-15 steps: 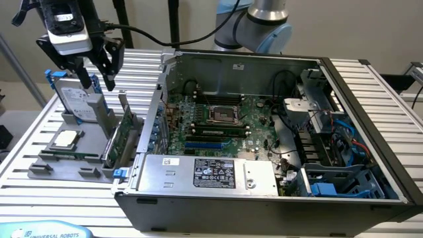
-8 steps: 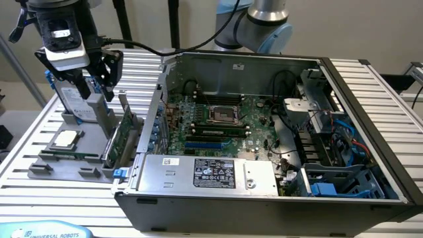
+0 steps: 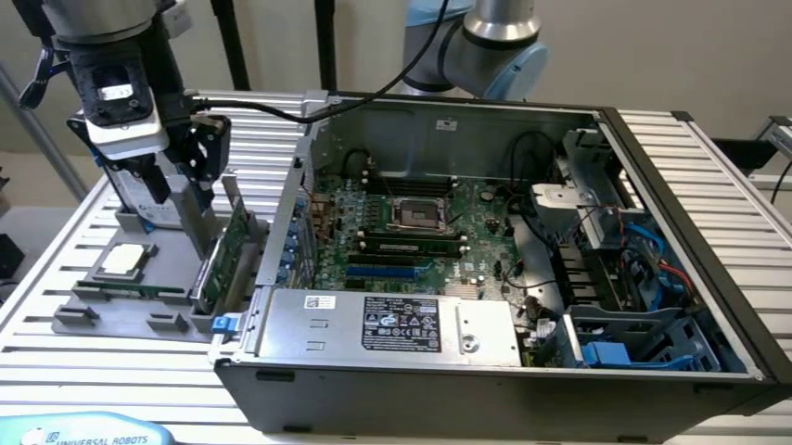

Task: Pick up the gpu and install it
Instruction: 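Pick up the gpu and move the gpu toward the slot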

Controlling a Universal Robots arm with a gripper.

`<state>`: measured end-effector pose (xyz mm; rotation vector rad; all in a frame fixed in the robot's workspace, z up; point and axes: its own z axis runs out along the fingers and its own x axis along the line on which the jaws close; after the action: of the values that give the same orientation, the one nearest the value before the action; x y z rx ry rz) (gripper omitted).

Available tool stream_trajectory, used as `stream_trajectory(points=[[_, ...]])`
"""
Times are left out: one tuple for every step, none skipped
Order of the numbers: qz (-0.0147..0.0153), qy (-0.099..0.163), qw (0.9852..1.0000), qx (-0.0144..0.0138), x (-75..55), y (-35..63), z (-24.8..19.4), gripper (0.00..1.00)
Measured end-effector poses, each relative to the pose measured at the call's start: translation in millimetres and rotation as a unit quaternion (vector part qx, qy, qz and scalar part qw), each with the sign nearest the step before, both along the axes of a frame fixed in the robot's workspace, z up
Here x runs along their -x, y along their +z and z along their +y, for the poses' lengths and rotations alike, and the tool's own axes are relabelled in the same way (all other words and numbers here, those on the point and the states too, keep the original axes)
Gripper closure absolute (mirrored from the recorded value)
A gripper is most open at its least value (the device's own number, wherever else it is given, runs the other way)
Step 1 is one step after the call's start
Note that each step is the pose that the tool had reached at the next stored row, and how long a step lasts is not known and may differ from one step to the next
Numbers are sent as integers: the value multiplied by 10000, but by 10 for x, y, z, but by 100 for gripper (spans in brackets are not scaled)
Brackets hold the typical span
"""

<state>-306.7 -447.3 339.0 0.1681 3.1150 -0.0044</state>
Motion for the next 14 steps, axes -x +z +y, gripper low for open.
stream_trajectory(points=[[0,1,10000,0,-1,-18,-1,46],[0,1,10000,-1,-3,-36,-1,46],[0,1,10000,-1,-5,-55,-1,46],[0,1,10000,-1,-8,-72,-1,46],[0,1,10000,-1,-12,-91,-1,46],[0,1,10000,-1,-17,-109,-2,46],[0,1,10000,-1,-24,-128,-2,46],[1,-1,10000,-1,-35,-145,-1,46],[1,-4,10000,-1,-48,-163,-1,46],[1,-6,10000,0,-61,-181,-1,46],[0,-9,10000,-1,-72,-200,-1,46],[-1,-11,10000,-2,-81,-220,-2,46],[-1,-11,10000,-1,-83,-237,-1,46],[0,-12,10000,-1,-84,-255,-1,46]])
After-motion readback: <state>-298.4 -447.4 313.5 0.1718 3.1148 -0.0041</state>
